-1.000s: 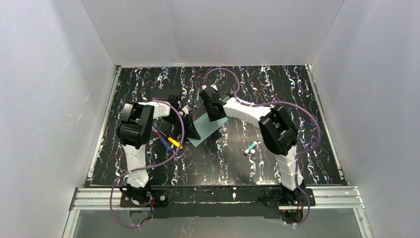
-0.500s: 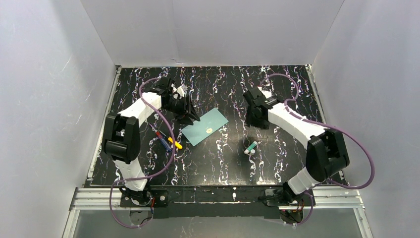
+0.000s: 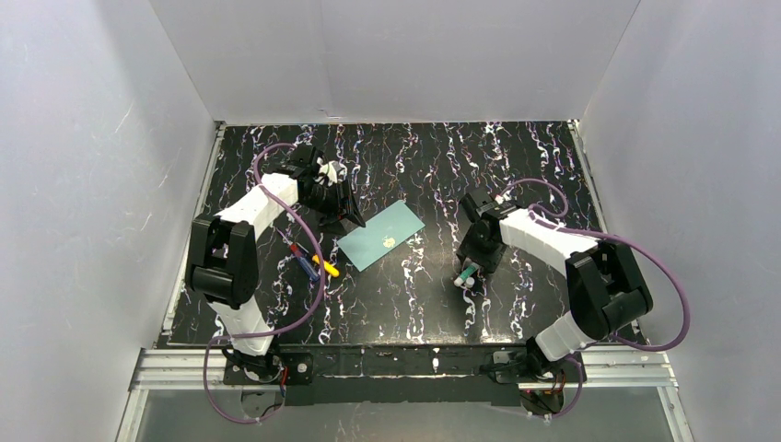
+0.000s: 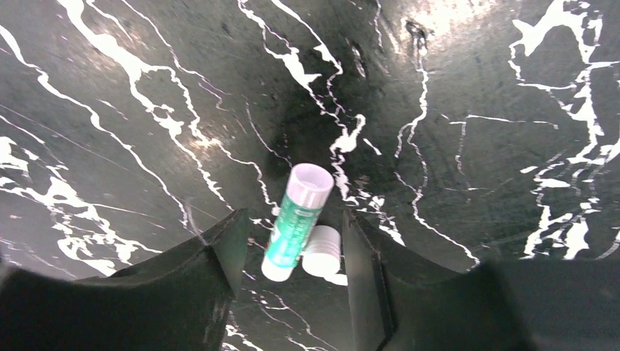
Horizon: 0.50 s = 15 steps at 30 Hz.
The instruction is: Place the letter into the envelope and seal it
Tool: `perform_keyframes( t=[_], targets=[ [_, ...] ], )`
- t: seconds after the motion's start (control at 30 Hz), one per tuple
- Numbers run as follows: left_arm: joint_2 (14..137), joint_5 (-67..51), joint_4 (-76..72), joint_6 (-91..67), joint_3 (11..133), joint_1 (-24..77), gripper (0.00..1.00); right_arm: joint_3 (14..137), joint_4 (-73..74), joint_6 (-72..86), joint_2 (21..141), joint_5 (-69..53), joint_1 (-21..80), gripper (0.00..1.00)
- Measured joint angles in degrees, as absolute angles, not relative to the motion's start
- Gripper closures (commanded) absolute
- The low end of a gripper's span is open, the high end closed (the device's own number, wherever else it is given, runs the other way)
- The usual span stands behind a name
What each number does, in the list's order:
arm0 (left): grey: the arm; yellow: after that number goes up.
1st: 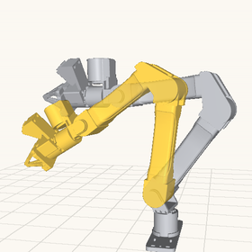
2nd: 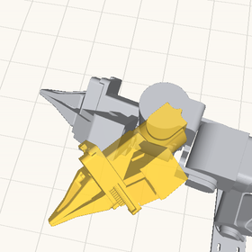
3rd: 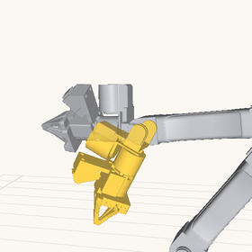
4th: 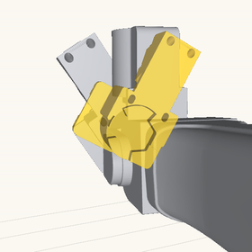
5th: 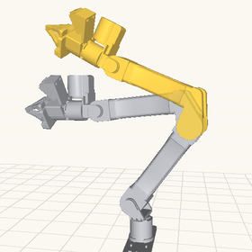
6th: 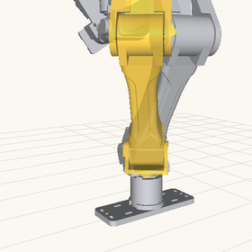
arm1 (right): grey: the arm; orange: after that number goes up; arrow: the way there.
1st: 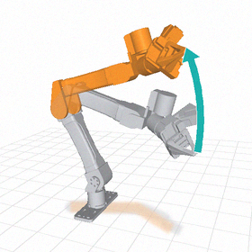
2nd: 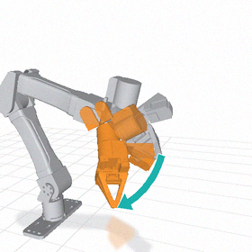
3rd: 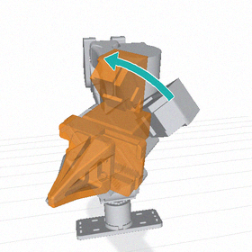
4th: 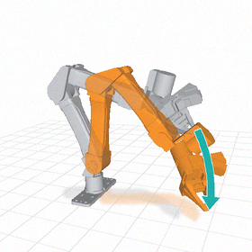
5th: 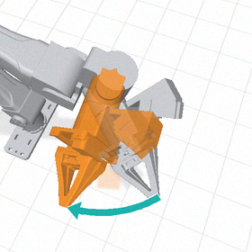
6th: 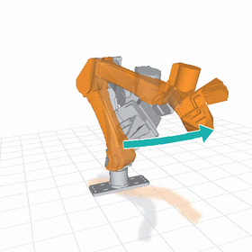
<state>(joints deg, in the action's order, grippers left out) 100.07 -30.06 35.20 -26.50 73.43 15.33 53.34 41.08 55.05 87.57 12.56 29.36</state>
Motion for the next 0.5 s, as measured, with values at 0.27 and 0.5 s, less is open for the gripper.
perform_keyframes(
  t=[0.27,0.5],
  targets=[
    [99.94,-29.32,35.20,-26.61,73.41,15.31,0.41,53.10,37.30,58.72,91.24,12.01,29.08,0.54],
    [99.74,-28.91,35.22,-26.63,72.95,15.31,0.38,53.93,37.36,58.26,92.47,12.45,28.88,0.80]
  ],
)
